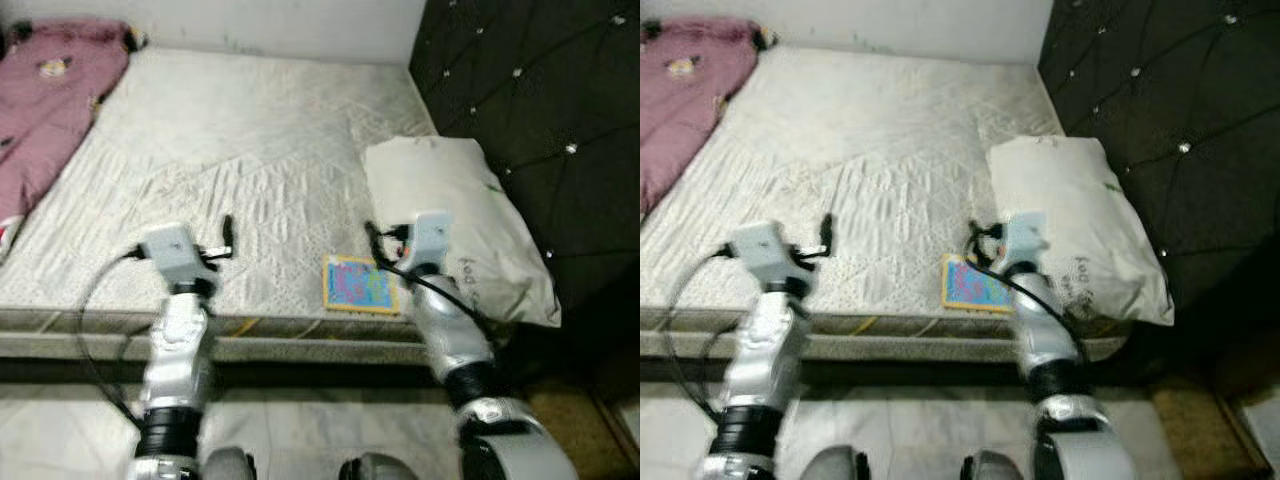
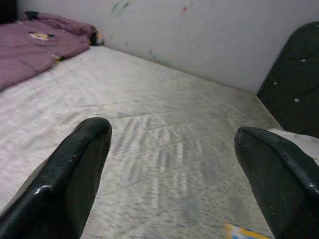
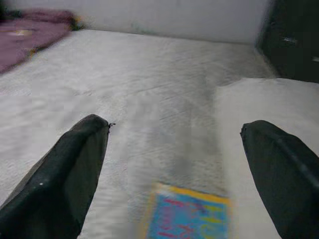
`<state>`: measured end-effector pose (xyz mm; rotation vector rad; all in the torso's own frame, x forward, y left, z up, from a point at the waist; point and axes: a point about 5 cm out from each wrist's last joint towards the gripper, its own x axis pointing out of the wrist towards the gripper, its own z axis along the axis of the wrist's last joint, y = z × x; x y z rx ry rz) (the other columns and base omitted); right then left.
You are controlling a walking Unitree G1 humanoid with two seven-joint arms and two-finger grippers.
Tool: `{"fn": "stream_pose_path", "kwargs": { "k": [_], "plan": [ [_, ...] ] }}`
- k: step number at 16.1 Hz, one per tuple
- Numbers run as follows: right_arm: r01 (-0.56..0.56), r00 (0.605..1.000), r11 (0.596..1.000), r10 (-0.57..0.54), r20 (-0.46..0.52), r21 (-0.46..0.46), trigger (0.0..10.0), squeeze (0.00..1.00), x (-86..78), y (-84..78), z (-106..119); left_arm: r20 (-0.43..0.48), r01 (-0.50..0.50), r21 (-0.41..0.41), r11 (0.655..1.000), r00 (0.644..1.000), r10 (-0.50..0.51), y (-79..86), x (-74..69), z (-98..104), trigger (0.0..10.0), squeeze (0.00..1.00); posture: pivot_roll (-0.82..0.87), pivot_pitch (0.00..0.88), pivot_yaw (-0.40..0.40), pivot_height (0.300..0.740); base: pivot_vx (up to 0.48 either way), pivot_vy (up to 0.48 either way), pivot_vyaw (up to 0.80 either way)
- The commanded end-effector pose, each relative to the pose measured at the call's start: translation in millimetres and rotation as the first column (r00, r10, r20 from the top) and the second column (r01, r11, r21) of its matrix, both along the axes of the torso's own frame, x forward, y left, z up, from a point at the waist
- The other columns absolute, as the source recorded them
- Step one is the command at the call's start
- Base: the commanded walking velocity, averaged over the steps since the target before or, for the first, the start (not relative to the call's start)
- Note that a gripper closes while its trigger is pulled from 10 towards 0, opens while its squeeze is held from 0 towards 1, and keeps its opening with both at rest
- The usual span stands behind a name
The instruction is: Clean up the room
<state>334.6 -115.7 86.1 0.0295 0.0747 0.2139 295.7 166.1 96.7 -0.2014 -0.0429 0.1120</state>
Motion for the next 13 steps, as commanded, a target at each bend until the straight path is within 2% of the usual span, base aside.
{"fn": "stream_pose_path", "kwargs": {
  "k": [1,3,8,11,13],
  "plan": [
    [0.015,1.000,1.000,-0.015,0.007,-0.012,10.0,0.00,2.2,-5.8,2.6,0.027,0.030,-0.015,0.999,0.999,-0.029,-7.1,0.7,4.8,10.0,0.00,-0.01,0.000,-0.044,0.740,0.000,0.000,0.00],
    [0.013,1.000,1.000,-0.013,0.006,-0.012,10.0,0.00,2.4,-5.2,2.5,0.038,0.038,-0.019,0.999,0.999,-0.037,-7.1,-0.1,5.9,10.0,0.00,-0.01,0.000,-0.042,0.740,0.000,0.000,0.00],
    [0.013,1.000,1.000,-0.013,0.005,-0.013,10.0,0.00,2.2,-4.9,1.9,0.040,0.046,-0.022,0.999,0.998,-0.045,-7.2,-0.3,5.4,10.0,0.00,-0.01,0.000,-0.041,0.740,0.272,0.000,0.00],
    [0.013,1.000,1.000,-0.013,0.004,-0.012,10.0,0.00,2.1,-5.0,1.7,0.039,0.047,-0.024,0.999,0.998,-0.046,-7.3,-0.6,5.1,10.0,0.00,-0.01,0.000,-0.042,0.740,0.314,0.000,-0.63],
    [0.011,1.000,1.000,-0.011,0.002,-0.008,10.0,0.00,2.2,-4.7,1.2,0.040,0.050,-0.024,0.998,0.998,-0.049,-7.6,-0.6,5.2,10.0,0.00,-0.01,0.000,-0.042,0.740,0.324,0.000,0.00]
  ]
}}
